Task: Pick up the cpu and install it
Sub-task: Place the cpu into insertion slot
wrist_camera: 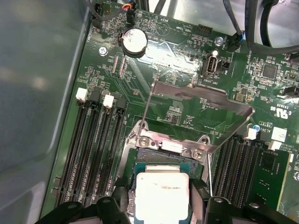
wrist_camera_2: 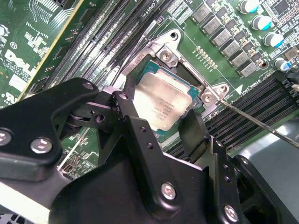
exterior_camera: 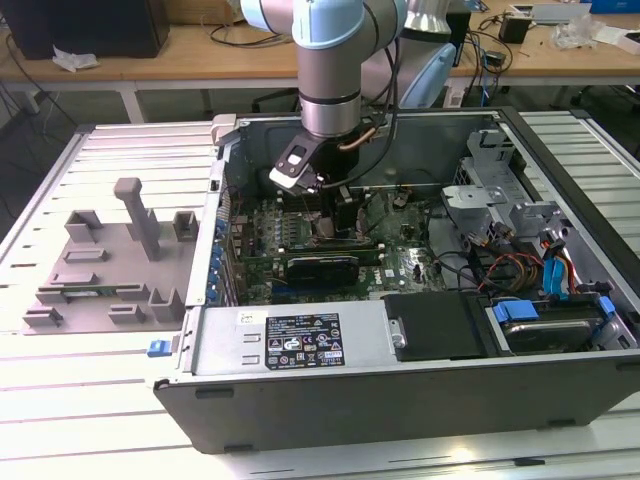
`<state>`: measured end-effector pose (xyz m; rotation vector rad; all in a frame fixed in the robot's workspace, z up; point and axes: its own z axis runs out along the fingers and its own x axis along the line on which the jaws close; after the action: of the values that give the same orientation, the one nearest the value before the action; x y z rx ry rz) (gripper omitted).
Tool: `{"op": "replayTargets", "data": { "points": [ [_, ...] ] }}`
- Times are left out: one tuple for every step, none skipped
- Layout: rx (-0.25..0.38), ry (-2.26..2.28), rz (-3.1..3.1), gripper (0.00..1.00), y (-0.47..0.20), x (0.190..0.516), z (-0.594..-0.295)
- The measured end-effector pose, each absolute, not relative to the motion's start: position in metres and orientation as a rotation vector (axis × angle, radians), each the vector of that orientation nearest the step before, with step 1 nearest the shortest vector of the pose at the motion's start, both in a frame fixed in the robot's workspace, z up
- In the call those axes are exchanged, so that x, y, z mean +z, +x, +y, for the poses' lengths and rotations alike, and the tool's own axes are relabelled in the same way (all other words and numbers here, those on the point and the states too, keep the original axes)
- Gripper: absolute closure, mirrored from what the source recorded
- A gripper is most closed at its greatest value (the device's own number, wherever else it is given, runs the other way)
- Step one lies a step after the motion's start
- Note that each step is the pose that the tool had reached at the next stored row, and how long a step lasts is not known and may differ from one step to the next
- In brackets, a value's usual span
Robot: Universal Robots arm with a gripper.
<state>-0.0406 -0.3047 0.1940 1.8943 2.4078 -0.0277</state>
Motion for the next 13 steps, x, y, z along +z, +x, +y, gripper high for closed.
{"op": "replayTargets", "data": {
  "points": [
    [-0.028, 1.894, 2.408, 0.37, -0.0406, 0.1936, -0.3047],
    [-0.028, 1.894, 2.408, 0.37, -0.0406, 0.1934, -0.3047],
    [-0.028, 1.894, 2.408, 0.37, -0.0406, 0.1933, -0.3047],
    [-0.028, 1.894, 2.408, 0.37, -0.0406, 0.1929, -0.3047],
    [-0.028, 1.894, 2.408, 0.37, -0.0406, 0.1926, -0.3047],
    [-0.028, 1.894, 2.408, 0.37, -0.0406, 0.1924, -0.3047],
    [-0.028, 1.894, 2.408, 0.37, -0.0406, 0.1923, -0.3047],
    [-0.028, 1.894, 2.408, 0.37, -0.0406, 0.1921, -0.3047],
    [-0.028, 1.894, 2.408, 0.37, -0.0406, 0.1920, -0.3047],
    [-0.028, 1.894, 2.408, 0.37, -0.0406, 0.1920, -0.3047],
    [-0.028, 1.894, 2.408, 0.37, -0.0406, 0.1919, -0.3047],
    [-0.028, 1.894, 2.408, 0.37, -0.0406, 0.1919, -0.3047],
    [-0.028, 1.894, 2.408, 0.37, -0.0406, 0.1919, -0.3047]
  ]
}}
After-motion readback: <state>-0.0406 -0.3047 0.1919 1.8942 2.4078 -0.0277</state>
